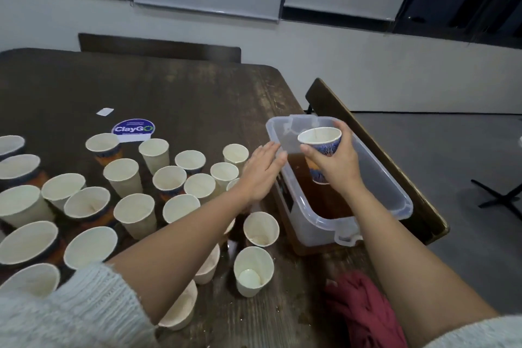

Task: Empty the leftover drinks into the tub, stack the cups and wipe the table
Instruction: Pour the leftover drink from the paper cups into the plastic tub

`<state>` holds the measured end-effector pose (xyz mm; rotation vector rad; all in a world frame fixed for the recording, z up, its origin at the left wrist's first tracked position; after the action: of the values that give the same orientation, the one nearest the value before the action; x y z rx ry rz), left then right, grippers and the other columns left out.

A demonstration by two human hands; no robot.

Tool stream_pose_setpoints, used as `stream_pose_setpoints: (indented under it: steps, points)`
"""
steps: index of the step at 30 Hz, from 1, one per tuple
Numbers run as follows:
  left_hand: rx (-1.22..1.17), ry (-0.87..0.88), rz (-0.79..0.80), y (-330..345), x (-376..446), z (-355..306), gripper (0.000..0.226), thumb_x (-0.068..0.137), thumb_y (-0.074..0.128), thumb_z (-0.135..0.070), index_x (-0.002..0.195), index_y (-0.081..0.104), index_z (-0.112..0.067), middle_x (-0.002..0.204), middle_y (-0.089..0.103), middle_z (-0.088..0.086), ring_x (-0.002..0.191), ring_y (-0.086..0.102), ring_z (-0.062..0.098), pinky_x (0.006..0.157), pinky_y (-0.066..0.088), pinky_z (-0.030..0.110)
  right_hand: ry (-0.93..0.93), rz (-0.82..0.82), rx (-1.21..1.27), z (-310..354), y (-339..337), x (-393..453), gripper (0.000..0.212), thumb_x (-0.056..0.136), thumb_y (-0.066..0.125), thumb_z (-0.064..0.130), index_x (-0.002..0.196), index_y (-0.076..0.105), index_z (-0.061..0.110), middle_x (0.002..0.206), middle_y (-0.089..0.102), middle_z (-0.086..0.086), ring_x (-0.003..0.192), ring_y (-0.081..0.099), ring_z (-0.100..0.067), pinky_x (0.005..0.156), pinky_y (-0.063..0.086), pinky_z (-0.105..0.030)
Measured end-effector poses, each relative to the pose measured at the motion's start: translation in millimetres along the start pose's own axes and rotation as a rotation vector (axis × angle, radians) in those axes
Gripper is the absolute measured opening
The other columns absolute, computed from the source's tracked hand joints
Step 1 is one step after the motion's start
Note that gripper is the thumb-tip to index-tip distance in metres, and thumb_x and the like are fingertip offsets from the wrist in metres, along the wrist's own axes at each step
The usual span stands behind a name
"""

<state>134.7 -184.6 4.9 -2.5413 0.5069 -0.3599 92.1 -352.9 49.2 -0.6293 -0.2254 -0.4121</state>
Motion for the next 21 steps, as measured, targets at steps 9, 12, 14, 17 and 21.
stream_pose_setpoints:
  steps: [9,12,14,17,21]
  points:
    - [-0.583,-0.099,-0.498,-162,-85,24,0.024,0.104,0.031,-0.034,0.108,0.054,-0.032,0.101,0.060,-0.016,0.095,0.058,0.001,0.075,0.049,0.008,-0.170,0.358,0.385,156,170,-24,0.098,0.056,0.048,0.093,0.130,0.030,0.032,0.117,0.050,0.015,0.102,0.059,-0.002,0.075,0.052,-0.012]
    - [-0.561,-0.094,-0.702,-228,-129,54,0.029,0.104,0.032,-0.032,0.115,0.057,-0.022,0.108,0.063,-0.005,0.102,0.059,0.006,0.079,0.050,0.012,-0.187,0.518,0.446,211,236,-52,0.093,0.061,0.046,0.092,0.134,0.030,0.037,0.126,0.049,0.009,0.113,0.057,-0.011,0.091,0.053,-0.026]
    - [-0.549,-0.145,-0.840,-276,-166,80,0.033,0.104,0.031,-0.032,0.113,0.058,-0.017,0.103,0.064,-0.002,0.096,0.061,0.006,0.075,0.050,0.012,-0.217,0.616,0.441,251,282,-75,0.080,0.075,0.050,0.075,0.139,0.032,0.032,0.129,0.047,0.009,0.122,0.053,-0.016,0.102,0.049,-0.037]
    - [-0.499,-0.197,-0.984,-344,-227,117,0.036,0.104,0.031,-0.034,0.105,0.061,-0.015,0.098,0.065,0.001,0.090,0.061,0.008,0.078,0.050,0.020,-0.293,0.718,0.377,315,341,-110,0.078,0.079,0.064,0.065,0.141,0.040,0.023,0.137,0.047,0.005,0.127,0.047,-0.016,0.104,0.047,-0.042]
    - [-0.396,-0.290,-1.081,-410,-303,157,0.031,0.104,0.032,-0.034,0.098,0.062,-0.027,0.096,0.063,-0.010,0.089,0.059,-0.001,0.080,0.047,0.014,-0.393,0.885,0.298,373,410,-155,0.074,0.080,0.077,0.040,0.142,0.043,0.019,0.140,0.048,0.000,0.126,0.047,-0.015,0.104,0.045,-0.038]
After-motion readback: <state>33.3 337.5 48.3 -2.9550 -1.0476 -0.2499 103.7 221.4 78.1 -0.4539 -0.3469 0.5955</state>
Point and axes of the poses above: each hand's wrist, its own x-axis towards the middle knuckle, its own y-axis out of the palm, z = x × y, the point moved 3 cm from there along x, towards the middle knuckle
